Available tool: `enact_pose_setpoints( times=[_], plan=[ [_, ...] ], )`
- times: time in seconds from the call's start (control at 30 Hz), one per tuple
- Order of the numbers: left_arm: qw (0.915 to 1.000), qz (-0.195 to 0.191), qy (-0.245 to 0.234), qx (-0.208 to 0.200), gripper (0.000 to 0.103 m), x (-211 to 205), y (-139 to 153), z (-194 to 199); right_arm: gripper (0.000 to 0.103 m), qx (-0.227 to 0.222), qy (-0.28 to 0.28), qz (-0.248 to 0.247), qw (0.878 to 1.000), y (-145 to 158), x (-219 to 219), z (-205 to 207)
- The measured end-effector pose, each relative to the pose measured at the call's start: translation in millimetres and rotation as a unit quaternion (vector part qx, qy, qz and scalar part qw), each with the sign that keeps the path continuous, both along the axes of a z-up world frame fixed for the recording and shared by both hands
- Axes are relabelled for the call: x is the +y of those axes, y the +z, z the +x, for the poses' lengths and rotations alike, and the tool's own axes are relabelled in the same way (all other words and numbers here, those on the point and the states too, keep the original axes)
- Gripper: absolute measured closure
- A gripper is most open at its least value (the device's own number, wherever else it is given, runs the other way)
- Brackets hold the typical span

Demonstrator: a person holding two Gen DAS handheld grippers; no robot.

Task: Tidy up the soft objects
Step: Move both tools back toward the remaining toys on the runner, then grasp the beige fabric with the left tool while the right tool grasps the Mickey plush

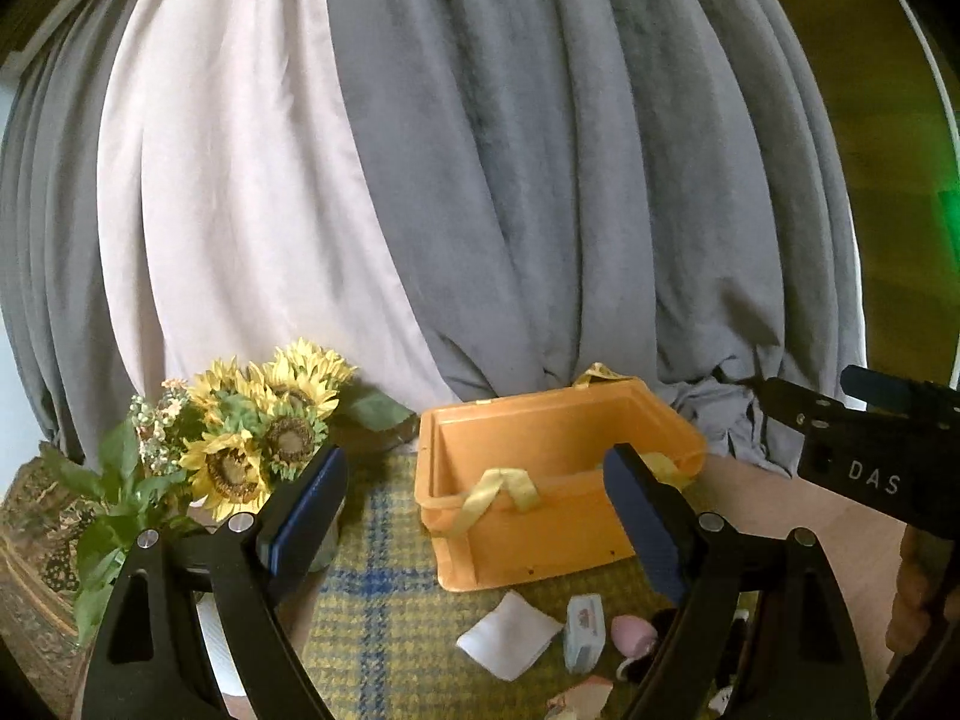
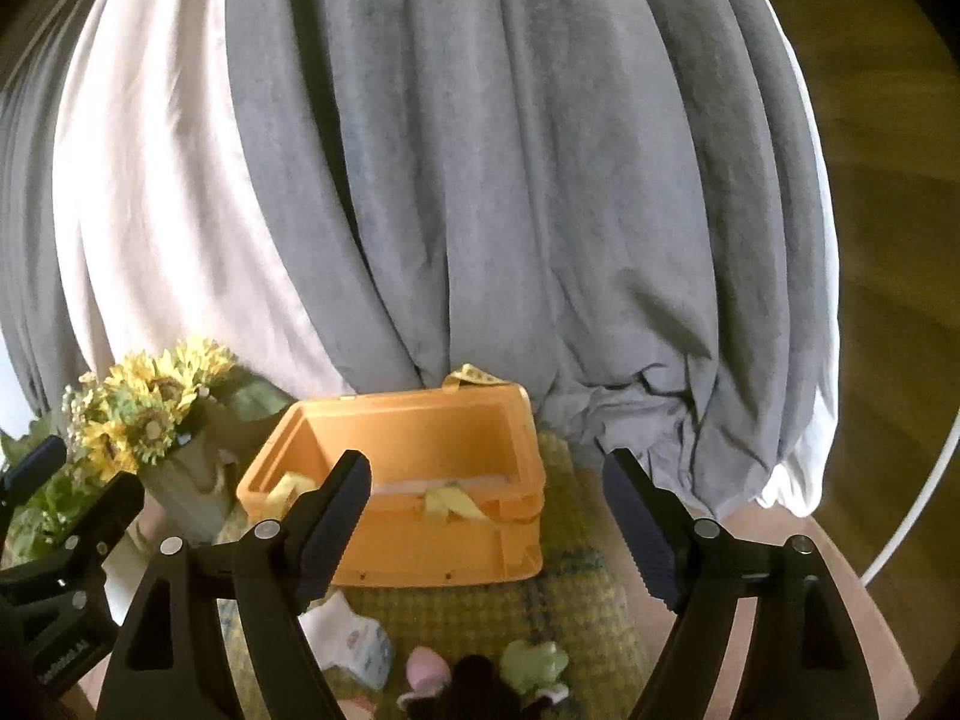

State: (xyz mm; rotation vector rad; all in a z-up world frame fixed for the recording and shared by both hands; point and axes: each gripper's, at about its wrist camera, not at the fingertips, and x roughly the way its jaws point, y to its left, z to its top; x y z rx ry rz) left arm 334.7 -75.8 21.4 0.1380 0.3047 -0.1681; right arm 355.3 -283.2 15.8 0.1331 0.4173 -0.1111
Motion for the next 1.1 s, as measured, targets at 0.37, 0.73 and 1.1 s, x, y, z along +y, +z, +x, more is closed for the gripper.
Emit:
enact_pose_setpoints(
  times=[0.37,0.73,1.1],
  plan=[
    [0.9996,0.0,-0.003,0.027,0.016,0.5,-28.6,-31.7,0.022,0.014,0.004,-0.006,1.0,-24.7,5.4,-36.9],
    [0.9978,0.021,-0.009,0.063,0.016,-9.4,-64.8,-48.4,0.022,0.074,0.012,0.017,0.997,-65.8,-1.0,-51.7],
    [0.9935,0.04,-0.029,0.102,0.016,-19.7,-99.2,-50.4,0.023,0.131,0.03,0.025,0.991,-102.6,-3.0,-54.6]
  ],
)
